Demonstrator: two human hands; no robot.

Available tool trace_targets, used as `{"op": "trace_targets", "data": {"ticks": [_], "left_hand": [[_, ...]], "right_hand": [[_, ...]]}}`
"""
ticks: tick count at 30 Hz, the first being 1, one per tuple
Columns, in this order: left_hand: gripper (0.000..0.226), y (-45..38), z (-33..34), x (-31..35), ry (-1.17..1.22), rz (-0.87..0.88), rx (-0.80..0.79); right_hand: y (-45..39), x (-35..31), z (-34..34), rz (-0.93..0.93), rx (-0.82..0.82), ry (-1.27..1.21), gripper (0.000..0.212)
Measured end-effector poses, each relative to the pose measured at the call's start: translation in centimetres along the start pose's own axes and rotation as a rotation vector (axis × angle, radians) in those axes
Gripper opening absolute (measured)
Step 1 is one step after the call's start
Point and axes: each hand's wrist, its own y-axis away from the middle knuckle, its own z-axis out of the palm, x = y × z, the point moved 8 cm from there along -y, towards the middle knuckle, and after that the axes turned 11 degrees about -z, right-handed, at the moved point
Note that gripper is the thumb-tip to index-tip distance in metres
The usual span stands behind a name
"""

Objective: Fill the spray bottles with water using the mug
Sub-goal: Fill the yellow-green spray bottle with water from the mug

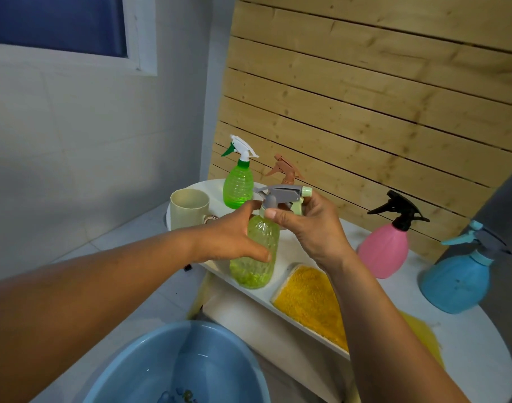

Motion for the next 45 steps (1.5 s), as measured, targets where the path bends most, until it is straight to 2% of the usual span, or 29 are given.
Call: {"op": "trace_targets", "data": {"ticks": [2,4,5,7,10,12,14,17,20,23,26,28,31,33,36,41,43,45], "left_hand": [[0.082,0.1,-0.3,0.0,0.002,0.022,-0.034],[0.064,-0.1,-0.7,0.2,-0.009,0.039,-0.016],[0.063,-0.1,-0.9,0.3,-0.021,0.045,0.007],[0.077,-0.3,-1.1,0.6,-0.112,0.06,0.088],[0.112,-0.4,-1.2,0.6,-0.241,0.029,0.237],[0.12,-0.4,-1.3,0.2,-0.291,-0.019,0.265],[0.111,-0.1,-0.9,0.2,-0.239,-0.015,0.157],[0.078,0.5,-0.2,0.3,-0.054,0.02,-0.064],[0.066,0.0,-1.0,0.4,-0.068,0.045,0.007],[0.093,-0.1,-1.1,1.1,-0.201,0.054,0.196],[0.116,-0.3,-0.8,1.0,-0.325,-0.045,0.34],[0.118,-0.4,-0.5,0.8,-0.333,-0.087,0.302],[0.085,0.0,0.3,1.3,-0.148,-0.048,0.04],[0.072,0.3,0.2,1.3,-0.096,-0.031,-0.056],[0.067,-0.3,-0.9,1.2,-0.126,-0.018,0.004],[0.103,-0.4,-1.2,1.6,-0.353,-0.064,0.361],[0.106,-0.4,-0.7,1.3,-0.306,-0.084,0.314],[0.094,-0.5,0.2,1.1,-0.139,-0.072,0.107]], "right_hand": [[-0.1,-0.1,0.1,-0.006,-0.005,0.028,0.034],[-0.1,-0.1,0.1,-0.008,-0.001,0.045,0.034],[-0.1,0.0,0.1,-0.007,0.001,0.051,0.035],[0.0,0.1,0.3,-0.003,0.008,0.057,0.036],[0.0,0.0,0.6,-0.007,0.005,0.062,0.035],[-0.1,-0.1,0.7,-0.011,-0.004,0.073,0.034],[-0.1,-0.2,0.7,-0.01,-0.012,0.076,0.032],[0.0,-0.2,0.6,-0.015,-0.016,0.092,0.032],[-0.1,-0.2,0.4,-0.014,-0.004,0.106,0.033],[-0.1,0.0,0.1,-0.005,0.016,0.124,0.034],[0.0,0.2,-0.1,-0.001,0.026,0.128,0.034],[0.0,0.1,-0.1,-0.006,0.034,0.123,0.033],[0.0,0.0,-0.1,-0.003,0.042,0.117,0.033],[0.0,-0.1,-0.1,0.0,0.044,0.109,0.033],[0.0,0.1,-0.1,0.01,0.051,0.114,0.034],[0.0,0.5,-0.6,0.03,0.095,0.128,0.034],[0.0,0.6,-0.8,0.03,0.097,0.129,0.033],[0.0,0.6,-0.9,0.026,0.1,0.137,0.033]]}}
